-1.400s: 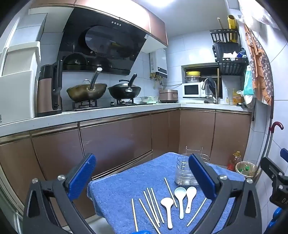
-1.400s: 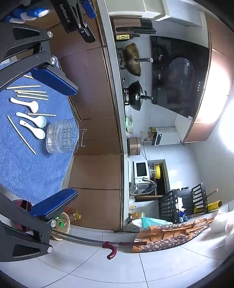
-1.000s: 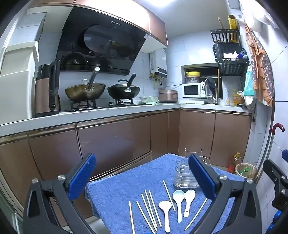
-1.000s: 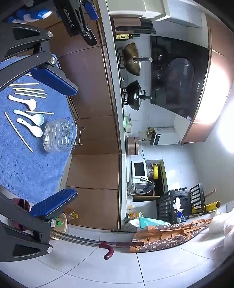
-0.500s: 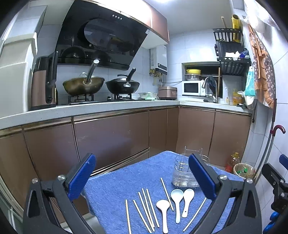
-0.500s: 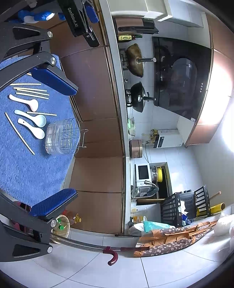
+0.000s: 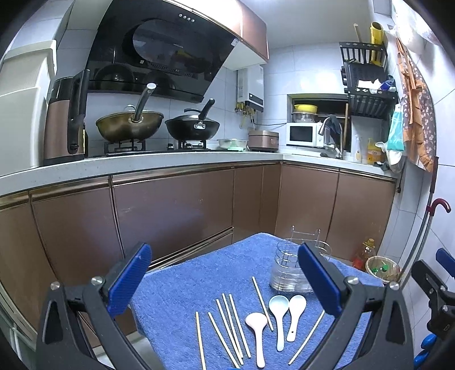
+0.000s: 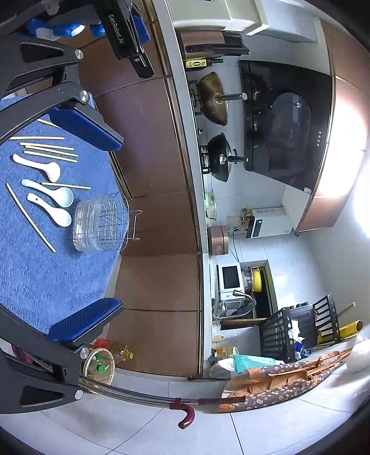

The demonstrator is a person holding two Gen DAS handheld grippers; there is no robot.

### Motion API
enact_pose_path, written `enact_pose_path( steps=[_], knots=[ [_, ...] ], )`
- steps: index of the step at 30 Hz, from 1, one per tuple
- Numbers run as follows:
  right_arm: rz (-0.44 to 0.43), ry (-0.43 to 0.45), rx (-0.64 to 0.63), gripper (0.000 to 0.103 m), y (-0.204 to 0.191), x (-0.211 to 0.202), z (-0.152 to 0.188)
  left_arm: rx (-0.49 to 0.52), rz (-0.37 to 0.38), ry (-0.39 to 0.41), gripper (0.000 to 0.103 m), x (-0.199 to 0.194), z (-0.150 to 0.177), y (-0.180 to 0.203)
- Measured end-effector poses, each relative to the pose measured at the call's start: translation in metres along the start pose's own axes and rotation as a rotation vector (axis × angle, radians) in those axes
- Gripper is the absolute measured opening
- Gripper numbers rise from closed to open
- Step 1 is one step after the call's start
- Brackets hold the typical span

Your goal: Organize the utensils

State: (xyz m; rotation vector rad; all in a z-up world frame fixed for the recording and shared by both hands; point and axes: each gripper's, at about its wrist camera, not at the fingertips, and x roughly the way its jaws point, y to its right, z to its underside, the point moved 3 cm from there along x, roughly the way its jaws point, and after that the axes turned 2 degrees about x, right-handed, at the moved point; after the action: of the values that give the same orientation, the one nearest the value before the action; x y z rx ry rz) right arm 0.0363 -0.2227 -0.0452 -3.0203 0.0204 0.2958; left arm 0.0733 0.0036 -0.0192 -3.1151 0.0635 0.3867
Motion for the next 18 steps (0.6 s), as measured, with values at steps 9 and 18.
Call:
enact_pose_path(
  steps=[9,18],
  knots=[
    [-0.011,-0.012,0.011,0.103,0.002,0.007,0.005,-0.044,0.012,0.038,0.103,-0.005,-0.01,-0.013],
    [-0.018,-0.035,0.025,0.103,0.003,0.013,0.008,-0.054,0.007,0.025,0.103,0.001,-0.018,-0.028]
  ],
)
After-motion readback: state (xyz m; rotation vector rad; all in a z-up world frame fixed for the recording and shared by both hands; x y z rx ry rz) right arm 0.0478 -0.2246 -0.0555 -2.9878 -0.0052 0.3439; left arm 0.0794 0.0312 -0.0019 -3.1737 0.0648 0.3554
